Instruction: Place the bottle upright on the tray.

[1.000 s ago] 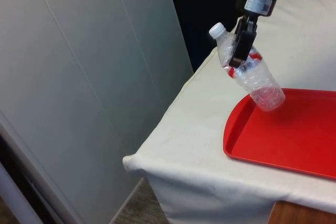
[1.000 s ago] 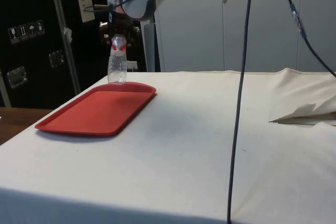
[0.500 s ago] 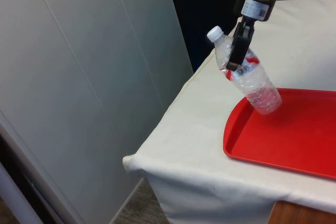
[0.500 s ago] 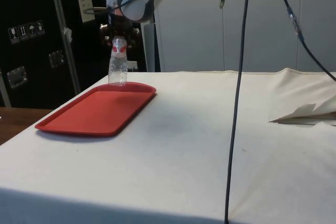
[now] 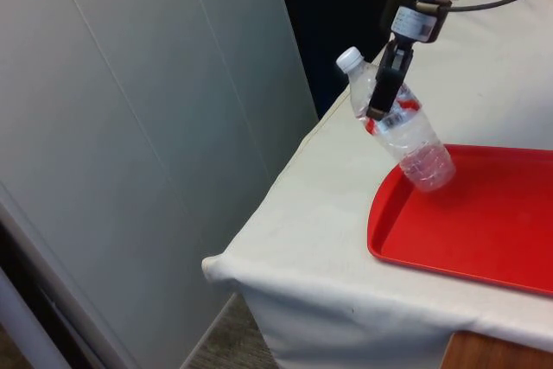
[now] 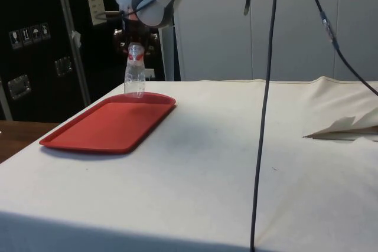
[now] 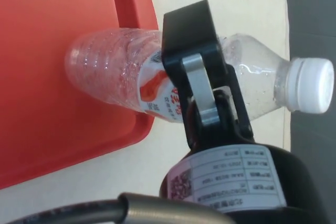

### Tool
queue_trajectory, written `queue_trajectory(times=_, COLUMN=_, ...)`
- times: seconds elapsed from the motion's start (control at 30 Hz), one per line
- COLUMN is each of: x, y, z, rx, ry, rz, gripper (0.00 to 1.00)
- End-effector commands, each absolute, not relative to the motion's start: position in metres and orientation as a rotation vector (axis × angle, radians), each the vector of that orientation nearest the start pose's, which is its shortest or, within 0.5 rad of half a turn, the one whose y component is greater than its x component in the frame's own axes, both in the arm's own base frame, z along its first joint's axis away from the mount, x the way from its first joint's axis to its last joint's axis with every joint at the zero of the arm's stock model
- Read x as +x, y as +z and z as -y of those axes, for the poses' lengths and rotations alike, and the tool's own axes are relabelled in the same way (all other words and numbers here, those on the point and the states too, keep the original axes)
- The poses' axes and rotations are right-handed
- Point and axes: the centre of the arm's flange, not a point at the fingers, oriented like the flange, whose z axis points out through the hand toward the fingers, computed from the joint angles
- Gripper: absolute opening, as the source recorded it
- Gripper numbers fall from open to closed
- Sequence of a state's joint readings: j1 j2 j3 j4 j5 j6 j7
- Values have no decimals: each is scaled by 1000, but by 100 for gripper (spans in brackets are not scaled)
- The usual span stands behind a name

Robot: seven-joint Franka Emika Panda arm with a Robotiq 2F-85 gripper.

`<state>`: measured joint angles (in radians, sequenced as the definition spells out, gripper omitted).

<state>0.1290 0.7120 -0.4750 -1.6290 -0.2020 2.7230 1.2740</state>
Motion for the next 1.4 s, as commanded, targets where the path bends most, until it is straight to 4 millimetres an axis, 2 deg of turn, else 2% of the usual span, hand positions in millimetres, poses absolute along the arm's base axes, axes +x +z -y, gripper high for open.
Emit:
queue_trajectory(times=0.0, x=705, y=285, z=185, rx=-2533, ry=-941, rz=-1925, gripper=0)
queue_trajectory(times=0.37, x=707, y=280, z=190, rx=-2523, ry=-951, rz=-1993, gripper=0)
queue_trajectory(times=0.8, x=713, y=278, z=185, rx=-2553, ry=-950, rz=-2015, gripper=0)
queue_trajectory(times=1.07, x=718, y=278, z=170, rx=-2582, ry=-1020, rz=-2030, gripper=0)
queue_trajectory(times=1.1, x=717, y=277, z=175, rx=-2587, ry=-993, rz=-2019, gripper=0)
queue_trajectory(times=1.37, x=720, y=278, z=154, rx=-2609, ry=-1038, rz=-2027, gripper=0)
